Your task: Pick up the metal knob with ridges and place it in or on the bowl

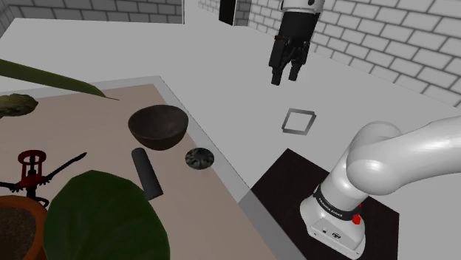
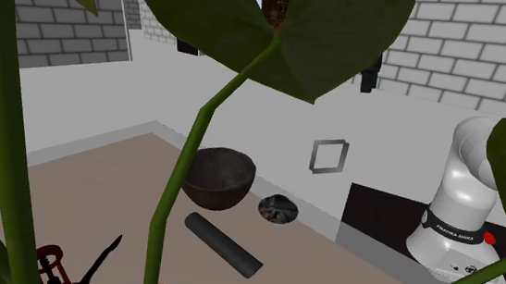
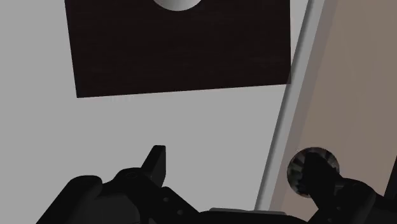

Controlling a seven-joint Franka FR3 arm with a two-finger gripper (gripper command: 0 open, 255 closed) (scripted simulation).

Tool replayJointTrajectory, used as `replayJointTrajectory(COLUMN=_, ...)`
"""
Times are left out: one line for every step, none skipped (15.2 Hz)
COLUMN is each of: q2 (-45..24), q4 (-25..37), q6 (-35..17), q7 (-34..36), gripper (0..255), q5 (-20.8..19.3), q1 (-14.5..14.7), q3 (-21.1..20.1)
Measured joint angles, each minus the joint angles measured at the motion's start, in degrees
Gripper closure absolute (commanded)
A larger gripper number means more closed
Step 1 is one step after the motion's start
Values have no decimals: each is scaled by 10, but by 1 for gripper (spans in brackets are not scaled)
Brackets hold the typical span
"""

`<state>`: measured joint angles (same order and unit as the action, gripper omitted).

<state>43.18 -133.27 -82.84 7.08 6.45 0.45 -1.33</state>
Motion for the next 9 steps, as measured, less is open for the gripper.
replayJointTrajectory(q2=0, q4=0, q6=0, q7=0, gripper=0, q5=0, q1=0, q3=0)
replayJointTrajectory(q2=-1, q4=-7, q6=-9, q7=2, gripper=0, q5=2, q1=1, q3=-4)
replayJointTrajectory(q2=-5, q4=-13, q6=-22, q7=9, gripper=0, q5=7, q1=4, q3=-13)
replayJointTrajectory(q2=-8, q4=-20, q6=-36, q7=15, gripper=0, q5=11, q1=7, q3=-21)
replayJointTrajectory(q2=-17, q4=-29, q6=-57, q7=18, gripper=0, q5=14, q1=10, q3=-29)
replayJointTrajectory(q2=-23, q4=-38, q6=-75, q7=22, gripper=0, q5=16, q1=12, q3=-36)
replayJointTrajectory(q2=-28, q4=-50, q6=-96, q7=28, gripper=0, q5=21, q1=15, q3=-46)
replayJointTrajectory(q2=-41, q4=-53, q6=-116, q7=35, gripper=0, q5=25, q1=19, q3=-57)
replayJointTrajectory(q2=-48, q4=-61, q6=-135, q7=41, gripper=0, q5=28, q1=22, q3=-66)
